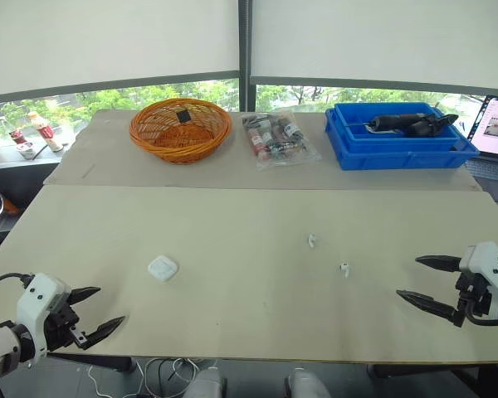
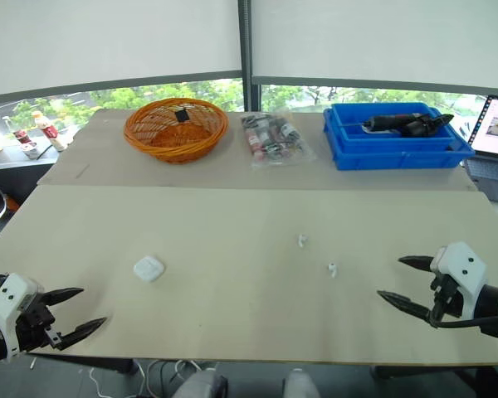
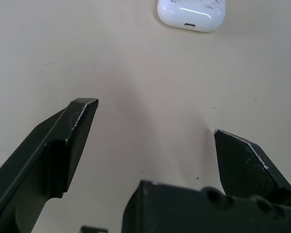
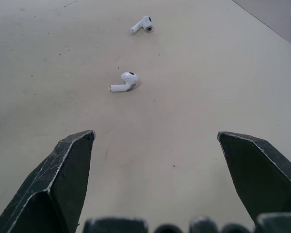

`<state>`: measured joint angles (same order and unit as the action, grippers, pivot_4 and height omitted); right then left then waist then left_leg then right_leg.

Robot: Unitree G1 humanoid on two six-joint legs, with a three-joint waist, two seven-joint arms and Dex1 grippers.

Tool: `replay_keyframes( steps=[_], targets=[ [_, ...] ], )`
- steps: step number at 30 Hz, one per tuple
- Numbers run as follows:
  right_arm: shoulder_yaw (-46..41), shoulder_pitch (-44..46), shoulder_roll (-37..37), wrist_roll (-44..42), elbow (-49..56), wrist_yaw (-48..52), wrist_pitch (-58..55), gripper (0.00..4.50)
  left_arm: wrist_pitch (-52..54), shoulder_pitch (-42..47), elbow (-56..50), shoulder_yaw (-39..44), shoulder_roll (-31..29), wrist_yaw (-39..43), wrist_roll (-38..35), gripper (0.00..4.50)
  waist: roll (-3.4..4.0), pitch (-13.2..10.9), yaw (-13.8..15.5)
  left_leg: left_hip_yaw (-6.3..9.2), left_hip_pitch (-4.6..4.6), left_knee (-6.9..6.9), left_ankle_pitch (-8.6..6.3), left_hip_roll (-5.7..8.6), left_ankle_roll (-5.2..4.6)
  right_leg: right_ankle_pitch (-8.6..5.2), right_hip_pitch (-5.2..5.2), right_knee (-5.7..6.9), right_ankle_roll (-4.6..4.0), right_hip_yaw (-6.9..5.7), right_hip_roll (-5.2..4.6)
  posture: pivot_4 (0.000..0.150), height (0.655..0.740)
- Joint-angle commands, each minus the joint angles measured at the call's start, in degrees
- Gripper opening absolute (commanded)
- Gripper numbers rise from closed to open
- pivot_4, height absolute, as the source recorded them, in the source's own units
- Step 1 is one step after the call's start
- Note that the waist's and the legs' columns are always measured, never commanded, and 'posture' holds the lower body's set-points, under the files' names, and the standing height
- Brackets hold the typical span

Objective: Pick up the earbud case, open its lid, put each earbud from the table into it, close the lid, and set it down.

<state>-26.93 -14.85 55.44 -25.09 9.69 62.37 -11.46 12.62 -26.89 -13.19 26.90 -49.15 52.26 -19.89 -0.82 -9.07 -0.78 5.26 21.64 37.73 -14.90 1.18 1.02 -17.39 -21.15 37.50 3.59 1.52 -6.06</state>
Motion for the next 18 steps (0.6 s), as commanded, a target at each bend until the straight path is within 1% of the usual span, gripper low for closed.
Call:
replay_keyframes(
  steps=[1,3,8,10,13,18],
  targets=[
    [-1.5,1.1,-0.2,0.0,0.7,-0.1,1.1,4.49,-1.5,0.5,-0.7,2.4,0.6,0.6,-0.8,4.50,0.00,0.0,0.0,0.00,0.00,0.00,0.00,0.00,0.00,0.00,0.00,0.00,0.00,0.00,0.00,0.150,0.7400],
    [-1.0,2.3,-1.0,0.8,0.2,-0.8,2.5,4.49,-4.1,0.6,0.2,2.7,1.0,2.0,-0.8,4.50,-0.01,0.0,0.0,-0.01,0.00,0.00,0.00,0.00,0.00,0.00,0.00,0.00,0.00,0.00,0.00,0.150,0.7400],
    [-0.5,3.5,-2.2,2.1,-0.2,-0.6,5.3,4.49,-1.5,1.1,1.0,4.9,2.2,4.4,-5.4,4.50,-0.01,0.0,0.0,-0.02,-0.01,0.00,0.00,-0.01,0.00,0.00,0.00,0.01,0.00,0.00,0.01,0.150,0.7400],
    [-0.8,3.6,-1.6,0.4,-0.4,1.0,3.5,4.49,-1.7,0.9,0.7,6.0,2.8,5.2,-6.9,4.50,-0.01,0.0,0.0,-0.02,0.00,0.00,0.00,0.00,0.00,0.00,0.00,0.01,0.00,0.01,0.00,0.150,0.7400],
    [-1.5,4.2,-1.0,-0.8,-1.0,2.5,3.1,4.49,-2.2,0.6,0.5,6.5,3.1,6.0,-7.0,4.50,-0.01,0.0,0.0,-0.04,-0.01,0.00,0.00,-0.01,0.00,0.00,0.00,0.00,0.00,0.02,0.00,0.150,0.7400],
    [-1.2,5.0,-1.1,-1.6,-0.5,3.8,2.3,4.49,-1.3,0.4,-2.1,5.6,3.2,7.4,-8.6,4.50,-0.02,0.0,0.0,-0.05,-0.03,0.00,0.00,-0.01,0.00,0.00,0.00,0.01,0.00,0.03,0.00,0.150,0.7400]
  ],
)
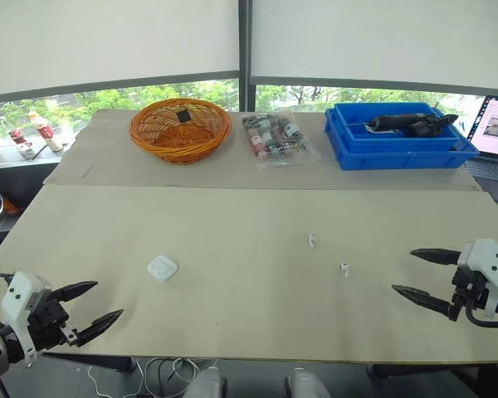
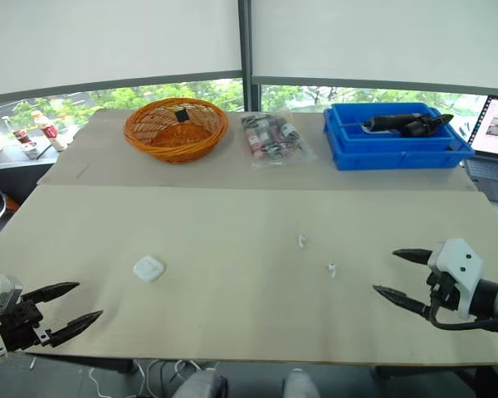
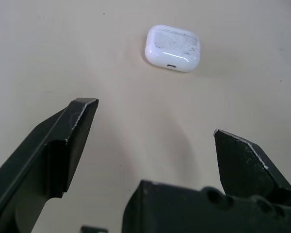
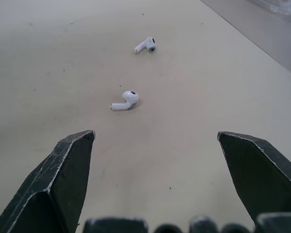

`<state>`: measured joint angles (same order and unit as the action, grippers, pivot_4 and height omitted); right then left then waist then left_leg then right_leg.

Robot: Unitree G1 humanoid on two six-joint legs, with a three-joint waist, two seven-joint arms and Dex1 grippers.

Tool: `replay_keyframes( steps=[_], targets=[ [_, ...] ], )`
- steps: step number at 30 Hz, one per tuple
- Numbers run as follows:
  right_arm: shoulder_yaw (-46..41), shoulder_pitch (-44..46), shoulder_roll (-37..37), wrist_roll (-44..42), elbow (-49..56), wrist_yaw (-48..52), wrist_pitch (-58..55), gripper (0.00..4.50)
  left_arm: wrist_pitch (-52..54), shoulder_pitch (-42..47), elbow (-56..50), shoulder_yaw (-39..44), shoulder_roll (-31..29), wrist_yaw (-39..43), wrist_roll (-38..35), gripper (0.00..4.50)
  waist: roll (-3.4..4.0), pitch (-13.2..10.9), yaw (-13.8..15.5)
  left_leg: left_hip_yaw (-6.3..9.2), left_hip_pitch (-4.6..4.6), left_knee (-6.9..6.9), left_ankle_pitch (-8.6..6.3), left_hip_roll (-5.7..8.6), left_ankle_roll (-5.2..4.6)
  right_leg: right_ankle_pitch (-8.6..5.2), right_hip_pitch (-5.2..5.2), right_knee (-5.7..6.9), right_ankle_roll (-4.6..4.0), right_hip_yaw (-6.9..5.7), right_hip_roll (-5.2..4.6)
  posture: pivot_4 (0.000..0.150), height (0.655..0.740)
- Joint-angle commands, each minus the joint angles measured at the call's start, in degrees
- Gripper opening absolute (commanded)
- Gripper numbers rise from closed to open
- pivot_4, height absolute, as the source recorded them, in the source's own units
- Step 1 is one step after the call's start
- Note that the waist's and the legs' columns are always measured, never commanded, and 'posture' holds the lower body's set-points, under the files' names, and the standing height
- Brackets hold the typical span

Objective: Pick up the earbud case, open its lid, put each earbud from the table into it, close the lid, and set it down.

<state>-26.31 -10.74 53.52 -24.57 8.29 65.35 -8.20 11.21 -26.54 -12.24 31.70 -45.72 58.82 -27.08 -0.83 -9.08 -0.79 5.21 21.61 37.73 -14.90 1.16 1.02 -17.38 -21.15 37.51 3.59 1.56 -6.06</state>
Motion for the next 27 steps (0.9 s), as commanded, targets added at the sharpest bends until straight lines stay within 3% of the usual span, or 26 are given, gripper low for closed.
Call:
replay_keyframes(
  steps=[1,8,13,19,27],
  targets=[
    [-1.6,1.0,1.1,-2.9,1.4,1.3,-2.1,4.49,0.4,0.4,-3.7,0.5,0.0,0.7,-1.6,4.50,0.00,0.0,0.0,0.00,0.00,0.00,0.00,0.00,0.00,0.00,0.00,0.00,0.00,0.00,0.00,0.150,0.7400],
    [0.8,1.5,1.8,-2.6,4.3,2.6,-4.2,4.49,2.5,2.3,-3.8,-2.6,0.0,-0.3,0.1,4.50,0.00,0.0,0.1,-0.01,-0.02,0.00,0.00,0.01,0.00,0.00,0.00,0.01,0.00,0.00,0.01,0.150,0.7400],
    [3.0,4.1,2.4,-7.0,13.2,1.4,-11.2,4.49,4.3,7.0,-3.9,-8.1,2.1,-4.6,1.9,4.50,0.01,0.0,0.0,0.00,-0.03,0.00,0.00,-0.02,0.00,0.00,0.00,0.06,0.00,0.02,0.05,0.150,0.7400],
    [7.0,11.5,3.3,-11.5,20.4,-0.3,-17.3,4.49,0.5,15.3,4.7,-15.2,4.0,-6.8,7.4,4.50,-0.04,0.0,0.1,0.00,-0.03,0.01,0.00,0.01,0.00,0.01,-0.02,0.05,0.00,0.03,0.06,0.150,0.7400],
    [9.8,16.0,2.9,-13.2,23.0,-1.3,-19.9,4.49,-0.5,23.9,12.9,-20.3,4.8,-5.4,9.1,4.50,-0.13,-0.1,0.4,0.02,0.01,0.05,0.00,0.03,0.00,0.01,-0.07,0.10,0.00,0.02,0.04,0.150,0.7400]
  ],
)
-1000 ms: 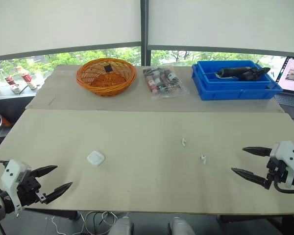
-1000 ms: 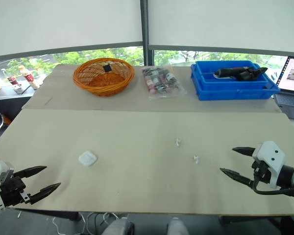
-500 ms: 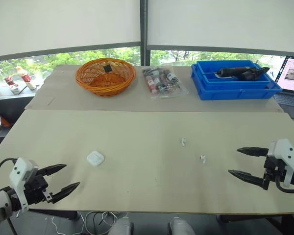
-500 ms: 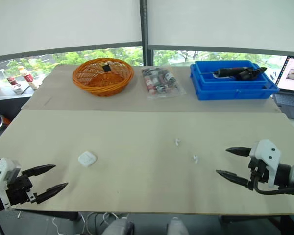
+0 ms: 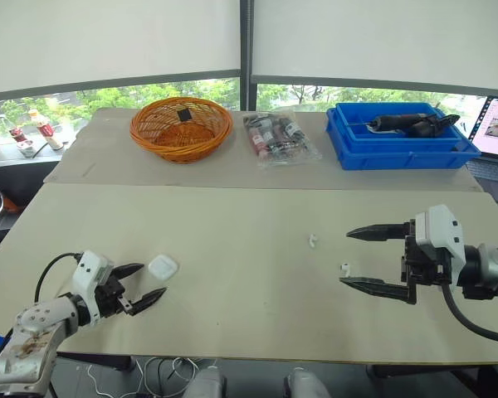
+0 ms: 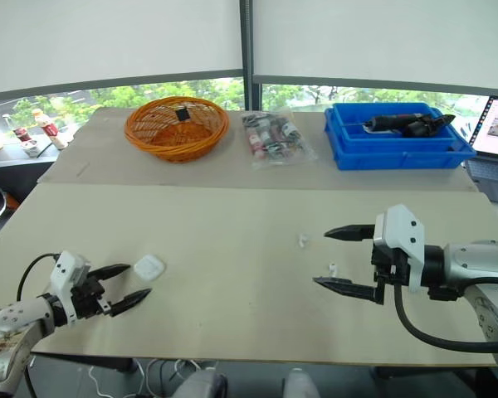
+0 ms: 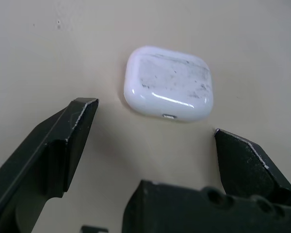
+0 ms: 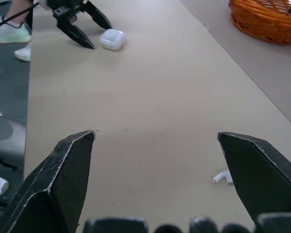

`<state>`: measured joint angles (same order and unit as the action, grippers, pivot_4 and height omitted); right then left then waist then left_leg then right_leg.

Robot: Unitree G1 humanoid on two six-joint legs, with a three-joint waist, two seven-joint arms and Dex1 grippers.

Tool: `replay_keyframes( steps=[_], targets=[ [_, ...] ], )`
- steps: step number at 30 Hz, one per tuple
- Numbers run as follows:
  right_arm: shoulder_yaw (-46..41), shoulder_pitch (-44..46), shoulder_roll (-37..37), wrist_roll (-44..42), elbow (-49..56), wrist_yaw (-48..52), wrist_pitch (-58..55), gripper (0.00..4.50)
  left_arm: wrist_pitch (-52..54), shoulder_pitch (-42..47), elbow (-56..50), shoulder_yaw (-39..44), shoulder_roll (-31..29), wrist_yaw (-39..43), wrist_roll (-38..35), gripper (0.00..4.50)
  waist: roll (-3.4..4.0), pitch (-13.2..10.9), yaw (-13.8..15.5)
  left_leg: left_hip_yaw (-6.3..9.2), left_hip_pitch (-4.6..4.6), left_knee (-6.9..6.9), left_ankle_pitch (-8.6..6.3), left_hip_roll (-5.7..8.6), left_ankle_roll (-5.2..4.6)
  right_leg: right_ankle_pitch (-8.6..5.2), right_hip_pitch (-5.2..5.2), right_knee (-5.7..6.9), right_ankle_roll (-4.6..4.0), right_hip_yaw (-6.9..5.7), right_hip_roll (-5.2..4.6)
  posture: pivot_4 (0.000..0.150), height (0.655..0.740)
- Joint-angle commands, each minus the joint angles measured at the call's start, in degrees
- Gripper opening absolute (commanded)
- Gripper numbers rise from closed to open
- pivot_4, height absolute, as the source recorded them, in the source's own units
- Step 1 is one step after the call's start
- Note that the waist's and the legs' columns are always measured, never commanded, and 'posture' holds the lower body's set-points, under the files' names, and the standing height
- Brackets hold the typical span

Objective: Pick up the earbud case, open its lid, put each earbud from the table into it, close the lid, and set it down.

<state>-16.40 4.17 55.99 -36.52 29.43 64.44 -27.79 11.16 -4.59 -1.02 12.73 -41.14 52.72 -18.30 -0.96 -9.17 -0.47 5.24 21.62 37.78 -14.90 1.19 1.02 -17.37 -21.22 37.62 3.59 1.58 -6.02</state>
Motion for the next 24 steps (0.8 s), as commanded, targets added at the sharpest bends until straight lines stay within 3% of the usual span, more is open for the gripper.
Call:
replay_keyframes(
  steps=[1,17,20,22,24],
  targets=[
    [0.1,1.3,0.3,-1.5,2.1,-0.5,-0.5,4.49,-0.2,2.7,2.1,-1.8,0.3,1.0,0.2,4.50,0.00,0.0,0.0,0.00,0.00,0.00,0.00,0.01,0.00,0.00,0.00,0.02,0.00,0.00,0.00,0.150,0.7400],
    [3.2,2.7,-0.7,-2.1,3.2,-0.8,-0.3,4.49,0.4,8.9,7.0,-6.7,0.7,1.6,2.3,4.50,0.00,0.0,0.2,0.02,-0.02,0.02,0.01,0.03,0.00,0.00,-0.01,0.07,0.00,0.00,-0.01,0.150,0.7400],
    [3.1,2.4,-0.7,-2.1,3.4,-0.8,-0.3,4.50,-0.1,9.4,8.0,-7.4,1.0,1.5,2.9,3.69,0.00,0.0,0.3,0.02,-0.03,0.04,0.01,0.03,0.00,0.00,-0.01,0.09,0.00,0.00,-0.01,0.150,0.7400],
    [3.1,2.3,-0.7,-2.1,3.6,-0.8,-0.4,4.50,-0.5,9.2,8.3,-7.7,0.8,1.7,3.1,2.80,0.01,0.0,0.3,0.02,-0.04,0.04,0.01,0.03,0.00,0.00,-0.01,0.09,0.00,0.00,-0.01,0.150,0.7400],
    [2.9,2.0,-0.3,-2.0,3.9,-0.9,-0.7,4.50,-0.7,8.5,8.2,-7.7,0.6,1.9,3.1,2.67,0.02,0.0,0.3,0.02,-0.04,0.04,0.01,0.03,0.00,0.00,-0.01,0.09,0.00,0.01,-0.01,0.150,0.7400]
  ],
)
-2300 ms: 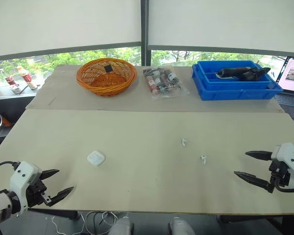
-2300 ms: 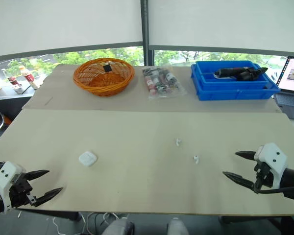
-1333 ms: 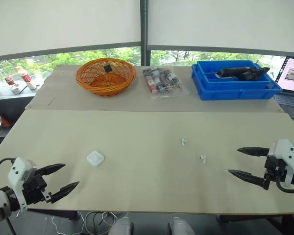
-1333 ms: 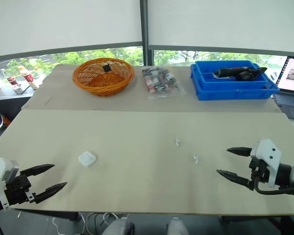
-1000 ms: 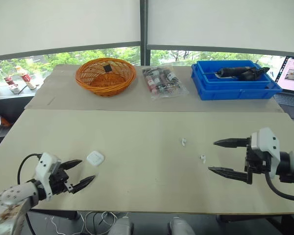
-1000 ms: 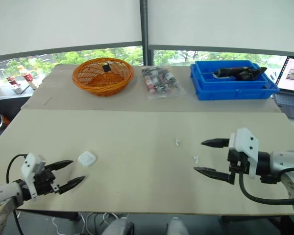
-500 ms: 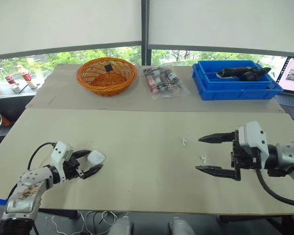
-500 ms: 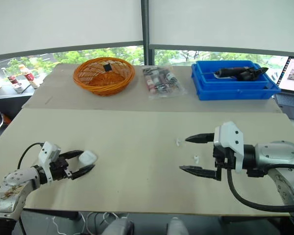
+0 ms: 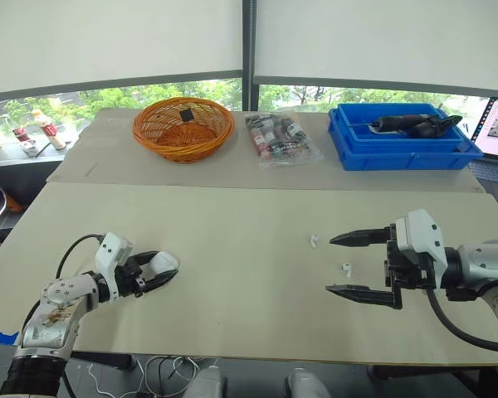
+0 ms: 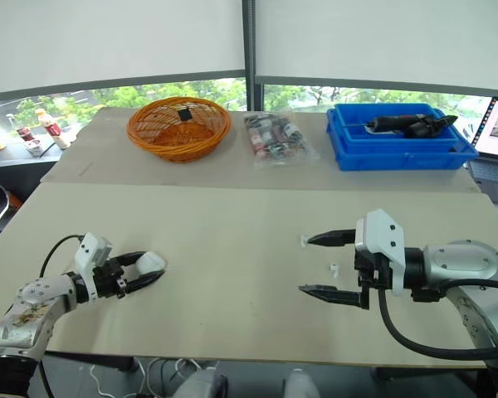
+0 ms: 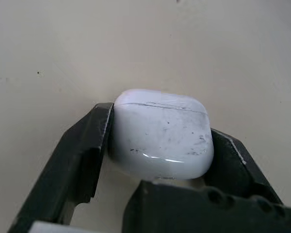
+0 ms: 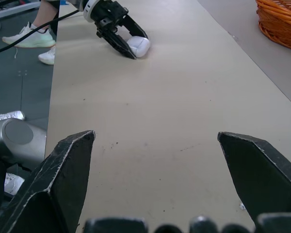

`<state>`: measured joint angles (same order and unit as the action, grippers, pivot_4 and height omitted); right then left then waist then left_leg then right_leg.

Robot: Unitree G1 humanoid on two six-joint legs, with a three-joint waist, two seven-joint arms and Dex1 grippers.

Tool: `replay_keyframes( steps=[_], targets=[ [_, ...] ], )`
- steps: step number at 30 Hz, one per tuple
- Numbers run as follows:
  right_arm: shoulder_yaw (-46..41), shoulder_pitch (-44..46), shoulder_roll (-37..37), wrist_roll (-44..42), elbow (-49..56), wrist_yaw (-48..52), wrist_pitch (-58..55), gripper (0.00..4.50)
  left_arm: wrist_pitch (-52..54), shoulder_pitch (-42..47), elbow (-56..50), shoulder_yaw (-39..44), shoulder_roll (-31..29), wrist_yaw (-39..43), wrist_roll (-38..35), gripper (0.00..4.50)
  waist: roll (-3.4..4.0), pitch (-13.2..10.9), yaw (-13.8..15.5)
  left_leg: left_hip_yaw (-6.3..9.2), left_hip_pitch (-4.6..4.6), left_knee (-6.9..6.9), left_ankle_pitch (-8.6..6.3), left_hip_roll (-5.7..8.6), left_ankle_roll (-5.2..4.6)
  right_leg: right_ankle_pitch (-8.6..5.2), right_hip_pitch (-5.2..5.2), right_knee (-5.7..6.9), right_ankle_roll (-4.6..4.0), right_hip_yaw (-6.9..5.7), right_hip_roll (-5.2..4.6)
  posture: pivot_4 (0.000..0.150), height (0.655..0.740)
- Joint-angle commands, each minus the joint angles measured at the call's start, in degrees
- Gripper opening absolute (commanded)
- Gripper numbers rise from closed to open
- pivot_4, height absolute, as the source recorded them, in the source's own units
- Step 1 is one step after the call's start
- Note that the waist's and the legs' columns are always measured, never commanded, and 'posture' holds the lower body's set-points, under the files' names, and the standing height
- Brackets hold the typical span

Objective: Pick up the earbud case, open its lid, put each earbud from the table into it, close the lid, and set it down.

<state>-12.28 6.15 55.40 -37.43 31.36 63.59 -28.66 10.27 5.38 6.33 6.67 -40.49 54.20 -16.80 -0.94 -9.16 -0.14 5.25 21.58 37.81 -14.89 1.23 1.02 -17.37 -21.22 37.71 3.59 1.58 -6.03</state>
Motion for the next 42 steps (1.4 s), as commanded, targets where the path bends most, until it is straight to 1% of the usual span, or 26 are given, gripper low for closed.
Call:
replay_keyframes(
  steps=[1,4,7,10,11,13,14,17,19,22,24,28,38,41,42],
  targets=[
    [-1.2,-0.2,0.6,-1.0,2.0,-0.1,-0.2,4.50,0.0,-1.9,0.4,-1.6,-0.1,0.6,1.4,2.67,0.00,0.0,0.0,0.00,0.00,0.00,0.00,0.00,0.00,0.00,0.00,0.00,0.00,0.00,0.00,0.150,0.7400],
    [-0.9,-0.4,1.0,-1.0,2.6,-0.9,-1.6,4.50,-0.1,-3.0,-2.5,-1.5,0.4,1.4,-0.1,2.67,0.00,0.0,-0.3,0.00,0.00,0.00,0.00,-0.01,0.00,0.00,0.00,-0.01,0.00,0.01,0.00,0.150,0.7400],
    [-0.4,0.3,0.5,-3.2,3.5,-2.6,-5.1,4.50,-1.3,-3.6,-7.7,-3.4,1.2,2.8,-0.9,2.67,0.00,0.0,-0.3,0.12,0.02,0.00,0.00,-0.01,0.00,0.00,0.00,-0.03,0.00,0.03,-0.01,0.150,0.7400],
    [1.5,1.2,-0.6,-6.1,5.6,-6.2,-10.0,4.50,-2.0,-2.5,-14.1,-6.7,3.6,3.2,-1.5,2.67,-0.01,0.0,-0.1,0.23,0.05,0.00,0.00,0.01,0.00,0.00,-0.01,-0.03,0.00,0.03,-0.04,0.150,0.7400],
    [2.4,2.0,-0.9,-7.2,6.5,-8.8,-12.9,4.50,-2.6,-1.9,-15.8,-7.9,4.8,2.9,-1.2,2.67,-0.03,0.0,-0.1,0.28,0.07,0.01,0.00,0.01,0.00,0.00,-0.01,-0.03,0.00,0.03,-0.03,0.150,0.7400],
    [4.1,4.9,-3.1,-13.9,7.5,-15.7,-21.4,4.50,-6.3,-0.2,-18.2,-11.1,7.3,2.5,0.9,2.67,-0.06,0.0,-0.1,0.35,0.11,0.03,0.00,0.01,0.00,0.00,-0.04,-0.02,0.00,0.02,-0.03,0.150,0.7400],
    [4.8,6.6,-4.5,-19.4,7.2,-20.3,-26.6,4.50,-9.8,0.9,-18.7,-12.8,8.7,2.4,2.6,2.67,-0.06,0.0,-0.1,0.37,0.12,0.03,0.00,0.01,0.01,0.01,-0.05,-0.02,-0.01,0.02,-0.02,0.150,0.7400],
    [6.3,10.0,-7.9,-30.9,5.4,-29.5,-35.3,4.50,-18.0,2.9,-18.1,-15.9,11.6,1.8,6.0,2.67,-0.07,0.0,-0.2,0.38,0.14,0.03,0.01,0.01,0.01,0.02,-0.05,-0.04,-0.02,0.02,-0.02,0.150,0.7400],
    [7.6,11.7,-10.5,-37.1,3.3,-35.6,-38.2,4.50,-25.1,4.0,-16.6,-17.6,12.5,2.0,8.6,2.67,-0.07,0.0,-0.4,0.38,0.19,0.02,0.00,0.02,0.01,0.02,-0.07,-0.09,-0.02,0.02,-0.02,0.150,0.7400],
    [9.8,14.5,-14.7,-42.1,-0.2,-42.8,-39.9,4.50,-31.9,5.6,-14.8,-18.6,14.4,1.1,9.8,2.67,-0.07,0.0,-0.5,0.36,0.23,0.04,0.01,0.05,0.00,0.02,-0.10,-0.08,-0.02,0.03,-0.02,0.150,0.7400],
    [10.6,15.6,-15.9,-43.9,-1.2,-45.6,-40.4,4.50,-34.0,6.2,-13.9,-19.0,14.9,0.9,10.1,2.67,-0.07,0.0,-0.5,0.36,0.26,0.05,0.01,0.06,0.00,0.02,-0.13,-0.05,-0.01,0.02,-0.02,0.150,0.7400],
    [13.0,17.0,-17.8,-44.9,-3.3,-48.6,-41.1,4.50,-36.4,7.4,-13.1,-19.6,15.7,0.1,10.3,2.67,-0.07,0.0,-0.5,0.37,0.28,0.05,0.02,0.08,-0.01,0.02,-0.16,-0.04,-0.01,-0.01,-0.02,0.150,0.7400],
    [13.4,18.1,-18.6,-46.8,-6.6,-50.3,-41.0,4.50,-37.7,8.0,-13.3,-20.0,15.5,-0.9,10.2,2.67,-0.07,0.0,-0.6,0.36,0.29,0.06,0.02,0.08,-0.02,0.02,-0.20,0.02,0.00,-0.02,0.02,0.150,0.7400],
    [13.7,18.2,-18.6,-46.5,-7.1,-50.0,-41.2,3.68,-37.6,8.4,-13.4,-20.3,15.9,-1.5,10.2,2.67,-0.07,0.0,-0.6,0.35,0.29,0.06,0.02,0.08,-0.02,0.02,-0.20,0.02,0.00,-0.02,0.02,0.150,0.7400],
    [13.8,18.3,-18.5,-46.3,-7.1,-49.6,-41.3,3.31,-37.6,8.6,-13.4,-20.3,15.9,-1.6,10.2,2.67,-0.07,0.0,-0.6,0.35,0.29,0.06,0.02,0.08,-0.02,0.02,-0.20,0.02,0.00,-0.02,0.02,0.150,0.7400]
  ],
)
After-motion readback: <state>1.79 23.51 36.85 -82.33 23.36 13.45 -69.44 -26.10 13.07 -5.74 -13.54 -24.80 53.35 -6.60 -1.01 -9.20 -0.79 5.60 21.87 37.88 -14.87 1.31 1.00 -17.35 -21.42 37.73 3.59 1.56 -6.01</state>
